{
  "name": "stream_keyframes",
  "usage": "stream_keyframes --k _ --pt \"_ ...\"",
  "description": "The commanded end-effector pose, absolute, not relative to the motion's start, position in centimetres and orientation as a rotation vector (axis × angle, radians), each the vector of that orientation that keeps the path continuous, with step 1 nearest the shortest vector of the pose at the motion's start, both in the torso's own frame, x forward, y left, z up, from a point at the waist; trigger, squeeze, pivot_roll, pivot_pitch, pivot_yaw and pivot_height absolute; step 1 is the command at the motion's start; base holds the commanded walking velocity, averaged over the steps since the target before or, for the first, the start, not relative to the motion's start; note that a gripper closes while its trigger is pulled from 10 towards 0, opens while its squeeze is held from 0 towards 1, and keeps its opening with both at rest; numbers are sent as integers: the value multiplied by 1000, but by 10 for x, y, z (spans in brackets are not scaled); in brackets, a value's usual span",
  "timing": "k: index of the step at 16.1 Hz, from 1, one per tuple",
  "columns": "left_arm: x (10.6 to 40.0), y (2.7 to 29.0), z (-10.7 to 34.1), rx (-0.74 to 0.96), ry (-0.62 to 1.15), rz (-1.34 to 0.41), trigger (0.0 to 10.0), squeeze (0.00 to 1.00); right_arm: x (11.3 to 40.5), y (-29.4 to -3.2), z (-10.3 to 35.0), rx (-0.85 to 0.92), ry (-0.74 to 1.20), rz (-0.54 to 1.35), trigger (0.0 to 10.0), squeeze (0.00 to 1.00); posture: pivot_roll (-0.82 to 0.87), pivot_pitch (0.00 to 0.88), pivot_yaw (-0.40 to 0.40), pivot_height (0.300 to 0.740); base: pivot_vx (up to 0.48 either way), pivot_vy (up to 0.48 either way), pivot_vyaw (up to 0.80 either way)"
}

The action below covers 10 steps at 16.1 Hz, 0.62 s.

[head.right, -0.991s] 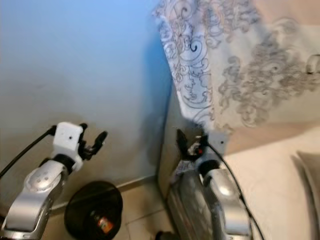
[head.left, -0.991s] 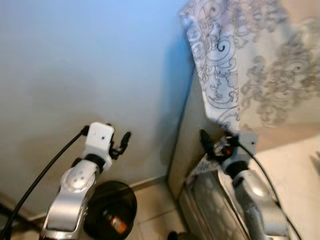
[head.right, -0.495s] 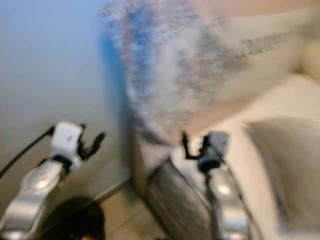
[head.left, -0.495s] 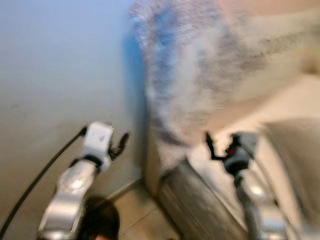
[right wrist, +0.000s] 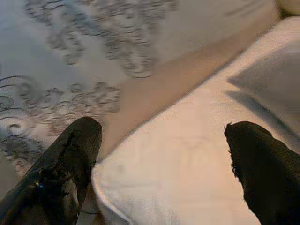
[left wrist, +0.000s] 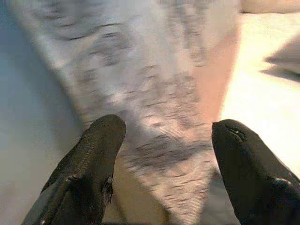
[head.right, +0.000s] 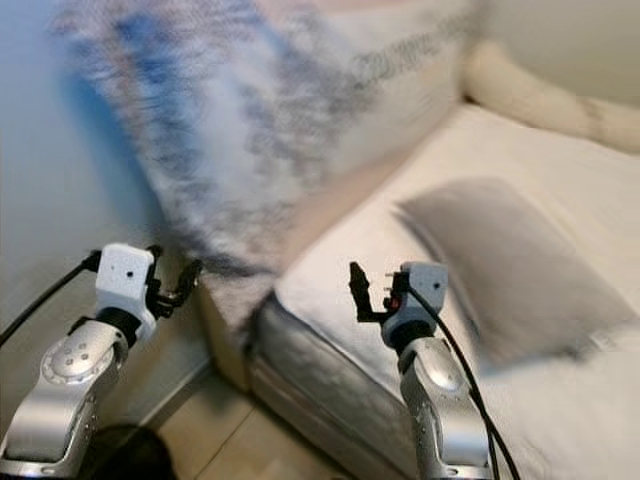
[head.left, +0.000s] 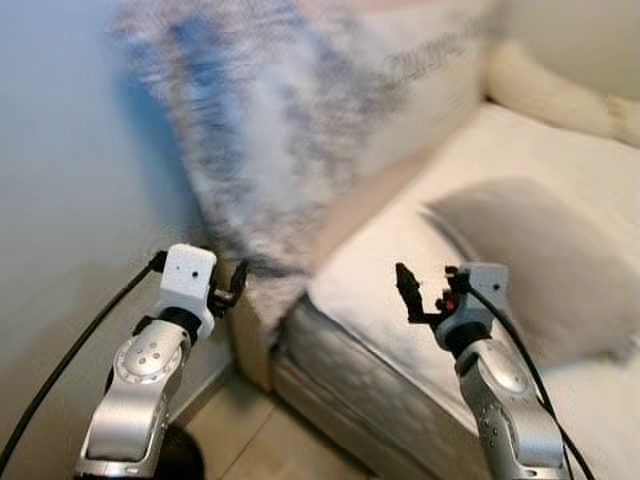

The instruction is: Clean up the room

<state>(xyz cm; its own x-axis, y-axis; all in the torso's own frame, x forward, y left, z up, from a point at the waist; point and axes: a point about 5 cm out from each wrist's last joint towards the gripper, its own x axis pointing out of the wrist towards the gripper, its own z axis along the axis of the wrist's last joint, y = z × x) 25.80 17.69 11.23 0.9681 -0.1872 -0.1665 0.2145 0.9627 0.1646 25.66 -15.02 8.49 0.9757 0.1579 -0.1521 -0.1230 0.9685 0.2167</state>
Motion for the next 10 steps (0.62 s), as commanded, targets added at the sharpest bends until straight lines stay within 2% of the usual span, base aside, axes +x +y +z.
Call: stream_keyframes --k 1,10 --pt "260 173 114 161 147 -214 10000 0 258 -155 89 209 150 126 10000 0 45 0 -23 740 0 0 -763" --pt "263 175 117 166 129 -207 10000 0 261 -156 90 190 145 116 10000 0 45 0 -22 740 0 0 -763"
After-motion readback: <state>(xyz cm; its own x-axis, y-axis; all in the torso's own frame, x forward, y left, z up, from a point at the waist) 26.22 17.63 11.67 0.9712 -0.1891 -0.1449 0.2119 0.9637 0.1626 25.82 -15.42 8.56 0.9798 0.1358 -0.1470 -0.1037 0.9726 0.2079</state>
